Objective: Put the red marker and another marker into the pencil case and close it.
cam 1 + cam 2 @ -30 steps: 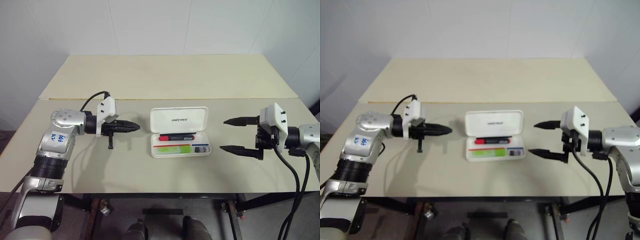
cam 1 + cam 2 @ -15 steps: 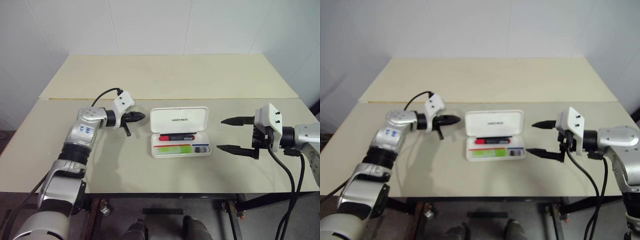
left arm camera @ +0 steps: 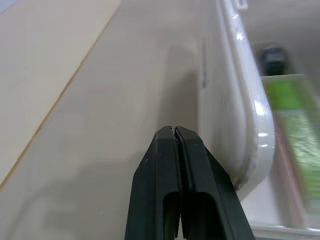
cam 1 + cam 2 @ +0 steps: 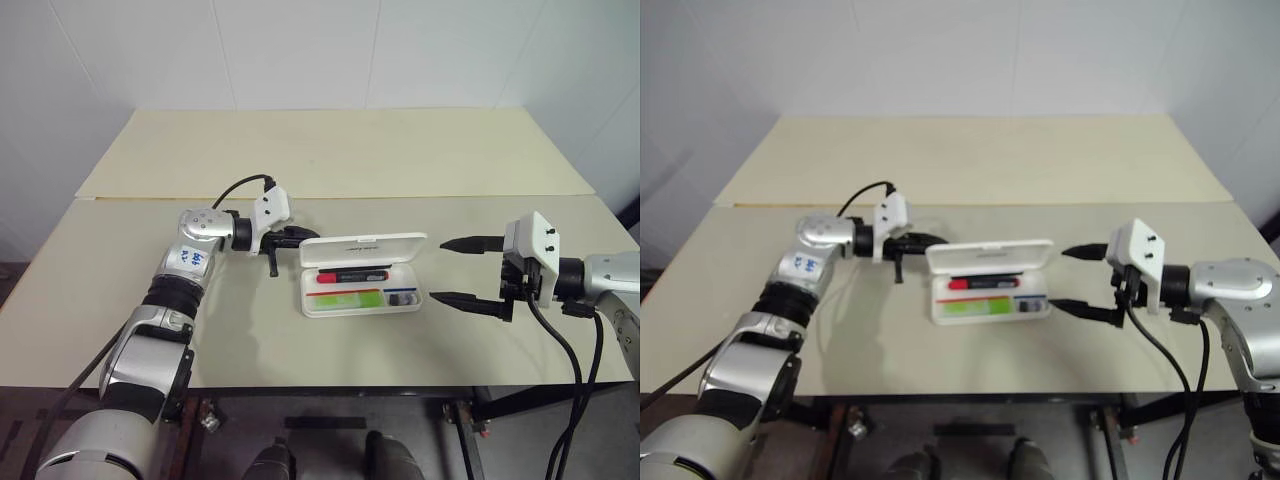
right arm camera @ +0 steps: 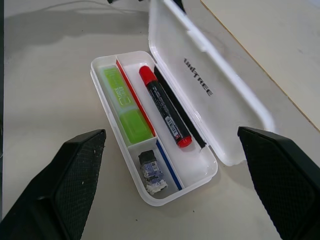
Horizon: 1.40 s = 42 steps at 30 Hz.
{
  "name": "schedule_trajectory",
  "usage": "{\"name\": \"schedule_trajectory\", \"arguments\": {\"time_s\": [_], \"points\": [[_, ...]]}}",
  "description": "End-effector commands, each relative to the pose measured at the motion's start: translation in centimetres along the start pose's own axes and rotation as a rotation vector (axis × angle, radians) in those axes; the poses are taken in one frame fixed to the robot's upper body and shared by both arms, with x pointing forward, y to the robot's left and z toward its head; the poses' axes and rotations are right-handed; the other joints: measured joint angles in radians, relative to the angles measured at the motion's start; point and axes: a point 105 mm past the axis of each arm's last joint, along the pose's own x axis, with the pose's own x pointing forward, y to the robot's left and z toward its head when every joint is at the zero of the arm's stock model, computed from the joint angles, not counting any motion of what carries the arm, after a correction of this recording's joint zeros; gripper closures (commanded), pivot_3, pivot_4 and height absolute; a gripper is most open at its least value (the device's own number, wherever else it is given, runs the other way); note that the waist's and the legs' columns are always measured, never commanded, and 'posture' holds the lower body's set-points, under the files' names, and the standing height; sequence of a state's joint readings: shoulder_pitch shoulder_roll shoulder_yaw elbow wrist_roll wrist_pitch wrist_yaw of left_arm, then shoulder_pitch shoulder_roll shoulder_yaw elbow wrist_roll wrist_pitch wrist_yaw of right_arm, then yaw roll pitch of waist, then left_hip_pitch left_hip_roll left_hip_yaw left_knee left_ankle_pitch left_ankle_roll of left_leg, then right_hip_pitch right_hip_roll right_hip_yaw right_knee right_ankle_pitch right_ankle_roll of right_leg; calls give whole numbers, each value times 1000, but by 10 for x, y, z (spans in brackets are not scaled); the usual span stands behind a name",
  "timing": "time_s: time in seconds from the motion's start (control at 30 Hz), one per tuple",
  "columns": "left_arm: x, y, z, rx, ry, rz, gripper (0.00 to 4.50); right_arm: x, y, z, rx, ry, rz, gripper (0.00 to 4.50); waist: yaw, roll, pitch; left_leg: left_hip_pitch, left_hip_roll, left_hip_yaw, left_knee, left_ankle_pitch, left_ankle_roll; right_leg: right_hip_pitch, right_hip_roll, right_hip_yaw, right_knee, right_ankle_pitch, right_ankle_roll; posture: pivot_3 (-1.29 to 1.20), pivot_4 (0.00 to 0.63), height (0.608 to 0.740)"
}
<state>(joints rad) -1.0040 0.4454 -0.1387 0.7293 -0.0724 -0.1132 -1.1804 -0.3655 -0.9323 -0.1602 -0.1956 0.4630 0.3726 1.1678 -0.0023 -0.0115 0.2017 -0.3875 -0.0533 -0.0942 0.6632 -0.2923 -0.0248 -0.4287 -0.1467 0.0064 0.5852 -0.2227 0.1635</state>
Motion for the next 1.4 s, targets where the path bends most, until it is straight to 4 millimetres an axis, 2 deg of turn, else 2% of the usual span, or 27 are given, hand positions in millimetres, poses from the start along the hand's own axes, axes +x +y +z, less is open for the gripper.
{"name": "schedule_trajectory", "arguments": {"time_s": [0.03, 0.3, 0.5, 0.73, 0.83, 0.93, 1.03, 1.1, 1.2, 1.3, 1.4], "points": [[-1, -18, 9, 50, -11, -123, 4444, -2, 0, 8, -29, -32, -13, 0, 1, 0, 0, 0, 0, 0, 0, 0, 0, 0, 0, 0, 0, 0, 0, 0, 150, 740], [21, -51, 0, 48, 50, -232, 4444, 3, 5, 7, -14, -50, -23, 0, 3, 0, 0, 0, 0, -1, 0, 0, 1, 0, 0, 0, 0, 0, 0, 0, 150, 740], [31, -70, -27, -52, 125, -235, 4444, 8, 9, 9, 6, -83, -47, 0, 1, 0, 0, 0, 0, -1, 1, -1, 2, 1, 0, 0, 1, 0, 0, 0, 150, 740], [34, -70, -32, -93, 168, -205, 4444, 11, 14, 11, 28, -108, -61, 0, 3, -1, -1, 3, 0, -2, 1, 0, 2, 3, 0, 0, 0, 0, -1, 0, 150, 740], [30, -64, -9, -94, 45, -196, 4444, 12, 15, 10, 37, -111, -64, 0, 3, -1, -1, 4, 0, -2, 1, 0, 2, 4, 0, 0, 0, 1, -1, 0, 150, 740], [16, -50, 15, -81, -84, -143, 4444, 11, 12, 7, 50, -103, -70, 0, 0, -1, -1, 4, 0, -2, 1, 0, 2, 3, 0, 0, 0, 1, -1, 0, 150, 740], [3, -42, 27, -78, -139, -106, 4444, 9, 10, 5, 82, -95, -67, 0, -1, -1, -1, 3, 0, -2, 1, 0, 2, 2, 0, 0, 2, 1, -2, 0, 150, 740], [-12, -36, 31, -89, -161, -63, 4444, 6, 6, 3, 82, -81, -66, 0, -1, -1, -1, 3, 0, -2, 0, 0, 2, 2, 0, 0, 2, 1, -2, 0, 150, 740], [-31, -29, 32, -101, -162, -16, 3509, 2, 1, 1, 68, -64, -70, 0, 0, -1, -1, 2, 0, -2, 0, 0, 2, 2, 0, 0, 2, 1, -1, 0, 150, 740], [-59, -25, 31, -122, -143, 22, 2546, -6, -5, 2, 33, -49, -73, 0, -1, -1, -1, 2, 0, -2, 0, 0, 3, 2, 0, 0, 1, 1, -1, 0, 150, 740], [-75, -25, 31, -135, -143, 56, 1538, -15, -12, 2, 18, -40, -99, 0, -1, -1, -1, 2, 0, -2, 0, 0, 3, 2, 0, 0, 1, 1, -1, 0, 150, 740]]}}
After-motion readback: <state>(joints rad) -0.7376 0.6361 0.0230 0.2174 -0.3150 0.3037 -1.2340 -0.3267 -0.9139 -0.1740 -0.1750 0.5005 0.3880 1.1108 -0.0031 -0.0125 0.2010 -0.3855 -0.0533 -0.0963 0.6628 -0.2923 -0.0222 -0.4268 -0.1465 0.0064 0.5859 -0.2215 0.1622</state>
